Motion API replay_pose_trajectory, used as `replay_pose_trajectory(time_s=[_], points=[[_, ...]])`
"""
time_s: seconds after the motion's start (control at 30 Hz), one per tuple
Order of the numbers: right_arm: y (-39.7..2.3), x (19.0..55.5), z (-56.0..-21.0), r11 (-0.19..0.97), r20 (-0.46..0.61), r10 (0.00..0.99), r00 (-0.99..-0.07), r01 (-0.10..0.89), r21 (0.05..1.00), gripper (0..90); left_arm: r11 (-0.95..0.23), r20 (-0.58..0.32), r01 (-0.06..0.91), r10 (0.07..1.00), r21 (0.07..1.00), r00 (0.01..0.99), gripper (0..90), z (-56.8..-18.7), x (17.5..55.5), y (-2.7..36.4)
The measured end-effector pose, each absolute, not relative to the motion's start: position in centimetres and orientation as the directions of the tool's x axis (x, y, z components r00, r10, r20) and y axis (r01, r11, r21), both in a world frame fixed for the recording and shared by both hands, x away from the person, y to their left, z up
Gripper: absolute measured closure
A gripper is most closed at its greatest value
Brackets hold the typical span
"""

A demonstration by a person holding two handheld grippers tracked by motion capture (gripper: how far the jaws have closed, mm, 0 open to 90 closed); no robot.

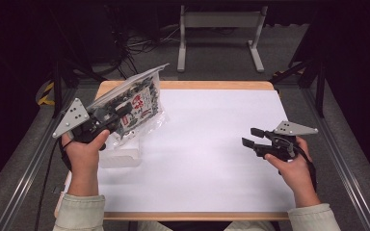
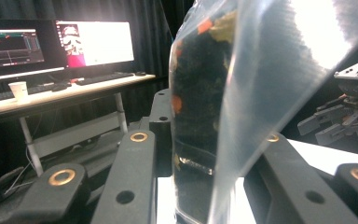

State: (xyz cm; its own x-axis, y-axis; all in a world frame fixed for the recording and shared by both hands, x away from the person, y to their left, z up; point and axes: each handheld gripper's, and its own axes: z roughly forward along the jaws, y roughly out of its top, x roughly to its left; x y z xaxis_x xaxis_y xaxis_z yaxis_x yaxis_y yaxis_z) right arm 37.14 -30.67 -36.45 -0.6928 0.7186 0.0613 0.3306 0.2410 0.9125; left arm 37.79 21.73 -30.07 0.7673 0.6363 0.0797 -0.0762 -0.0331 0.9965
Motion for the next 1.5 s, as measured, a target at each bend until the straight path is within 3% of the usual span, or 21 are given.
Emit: replay_pose_trajectory(time_s=[0.5, 1.5], points=[[-30.9, 37.0, -36.8, 0.243, 0.063, 0.724, -0.687, 0.34, 0.909, 44.1, -0.05, 0.067, -0.045, 0.673, 0.998, 0.737, 72.0, -30.6, 39.2, 24.8], [-31.1, 37.0, -37.2, 0.239, 0.077, 0.722, -0.687, 0.352, 0.905, 43.9, -0.055, 0.034, 0.008, 0.728, 0.998, 0.685, 71.9, -32.7, 40.7, 26.7]])
